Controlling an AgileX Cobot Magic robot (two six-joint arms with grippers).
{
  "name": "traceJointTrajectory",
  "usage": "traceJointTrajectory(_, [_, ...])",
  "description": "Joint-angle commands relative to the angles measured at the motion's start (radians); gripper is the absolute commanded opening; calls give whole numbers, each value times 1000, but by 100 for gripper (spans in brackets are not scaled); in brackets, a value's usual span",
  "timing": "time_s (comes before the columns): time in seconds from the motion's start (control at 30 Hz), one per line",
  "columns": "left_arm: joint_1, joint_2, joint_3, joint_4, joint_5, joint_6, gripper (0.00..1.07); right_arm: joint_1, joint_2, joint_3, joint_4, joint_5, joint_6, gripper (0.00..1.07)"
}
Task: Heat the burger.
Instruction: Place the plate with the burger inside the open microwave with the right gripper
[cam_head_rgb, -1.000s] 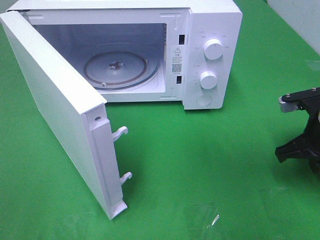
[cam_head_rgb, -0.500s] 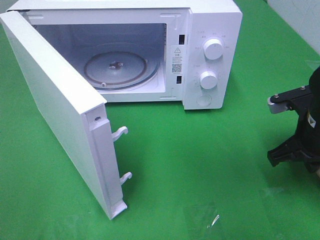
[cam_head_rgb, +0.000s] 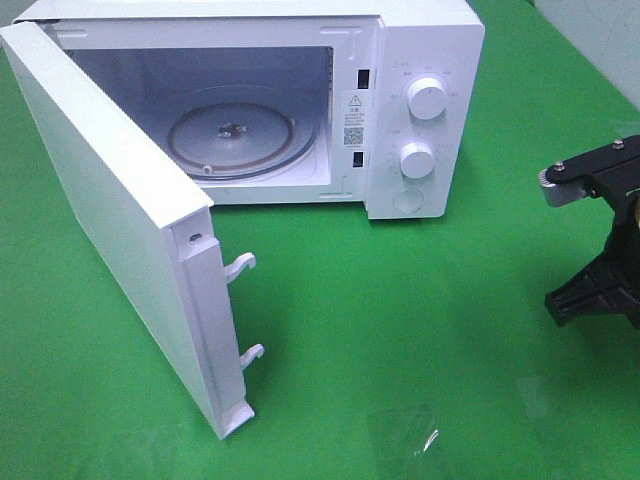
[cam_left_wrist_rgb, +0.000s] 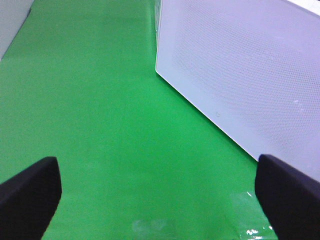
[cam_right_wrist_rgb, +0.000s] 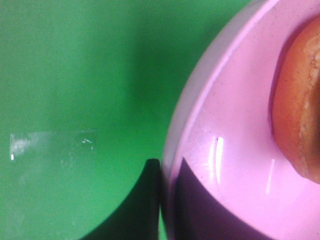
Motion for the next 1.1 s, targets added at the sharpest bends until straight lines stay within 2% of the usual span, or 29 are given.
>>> traceJointTrajectory(0.03, [-7, -13, 1, -5, -15, 0, 100, 21, -33, 15, -47, 40, 1, 0])
traceJointTrajectory(0.23, [-7, -13, 1, -5, -15, 0, 100, 104, -100, 41, -43, 67, 7, 0])
traceJointTrajectory(0.47, [-7, -13, 1, -5, -15, 0, 100, 141, -127, 75, -42, 66, 21, 0])
traceJointTrajectory(0.53, [-7, -13, 1, -5, -15, 0, 100, 179, -144, 102, -42, 75, 24, 0])
traceJointTrajectory(0.83, [-7, -13, 1, -5, -15, 0, 100, 250, -167, 121, -42, 115, 27, 0])
traceJointTrajectory(0.97, [-7, -13, 1, -5, -15, 0, 100, 305, -181, 121, -38, 115, 41, 0])
traceJointTrajectory(1.1, [-7, -13, 1, -5, -15, 0, 100, 411, -181, 130, -35, 133, 52, 0])
